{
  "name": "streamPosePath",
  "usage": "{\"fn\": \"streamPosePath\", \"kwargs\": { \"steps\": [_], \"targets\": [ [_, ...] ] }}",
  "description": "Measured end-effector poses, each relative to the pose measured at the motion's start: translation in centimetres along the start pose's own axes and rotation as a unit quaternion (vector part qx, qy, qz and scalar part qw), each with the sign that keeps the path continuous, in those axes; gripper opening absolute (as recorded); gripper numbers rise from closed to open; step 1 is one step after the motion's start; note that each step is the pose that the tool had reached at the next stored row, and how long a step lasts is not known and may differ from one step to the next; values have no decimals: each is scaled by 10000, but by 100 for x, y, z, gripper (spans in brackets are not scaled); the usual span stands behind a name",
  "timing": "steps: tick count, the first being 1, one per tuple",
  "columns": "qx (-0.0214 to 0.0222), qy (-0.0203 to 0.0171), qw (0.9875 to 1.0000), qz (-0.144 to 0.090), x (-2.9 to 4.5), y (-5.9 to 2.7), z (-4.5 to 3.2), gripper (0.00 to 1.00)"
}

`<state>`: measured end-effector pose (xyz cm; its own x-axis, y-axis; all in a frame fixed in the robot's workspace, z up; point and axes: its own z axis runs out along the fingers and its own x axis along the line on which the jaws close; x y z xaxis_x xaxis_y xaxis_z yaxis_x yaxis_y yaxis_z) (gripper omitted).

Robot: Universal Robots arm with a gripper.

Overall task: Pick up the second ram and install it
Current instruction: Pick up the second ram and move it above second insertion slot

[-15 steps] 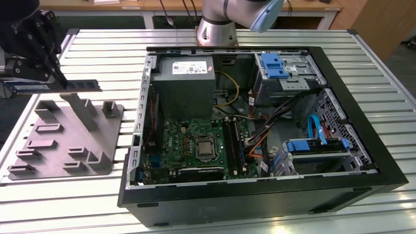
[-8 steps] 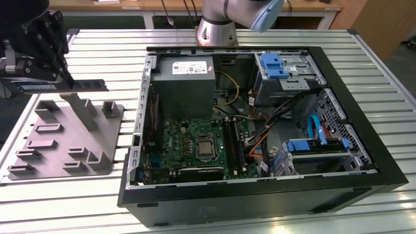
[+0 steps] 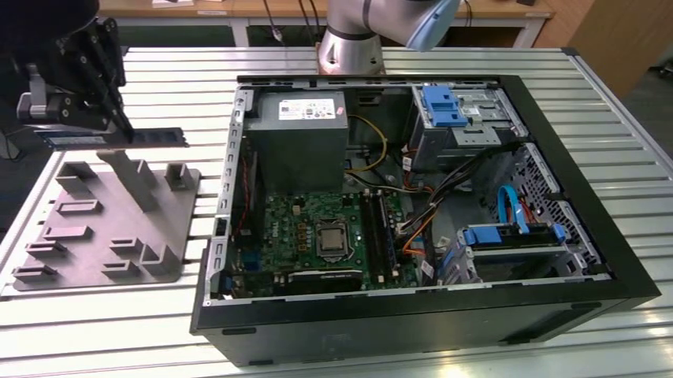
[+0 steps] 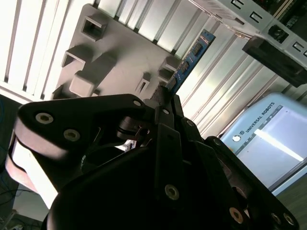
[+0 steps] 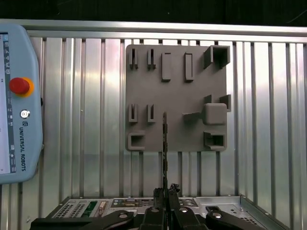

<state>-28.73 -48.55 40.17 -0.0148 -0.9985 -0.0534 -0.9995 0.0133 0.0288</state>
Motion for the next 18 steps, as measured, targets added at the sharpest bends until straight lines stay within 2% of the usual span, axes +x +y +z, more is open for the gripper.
{"fn": "streamPosePath", "kwargs": {
  "steps": [7, 18],
  "targets": [
    [0, 0, 10000, 0, 0, -122, -4, 14],
    [-2, 0, 10000, 0, -4, -362, -10, 14]
  ]
}}
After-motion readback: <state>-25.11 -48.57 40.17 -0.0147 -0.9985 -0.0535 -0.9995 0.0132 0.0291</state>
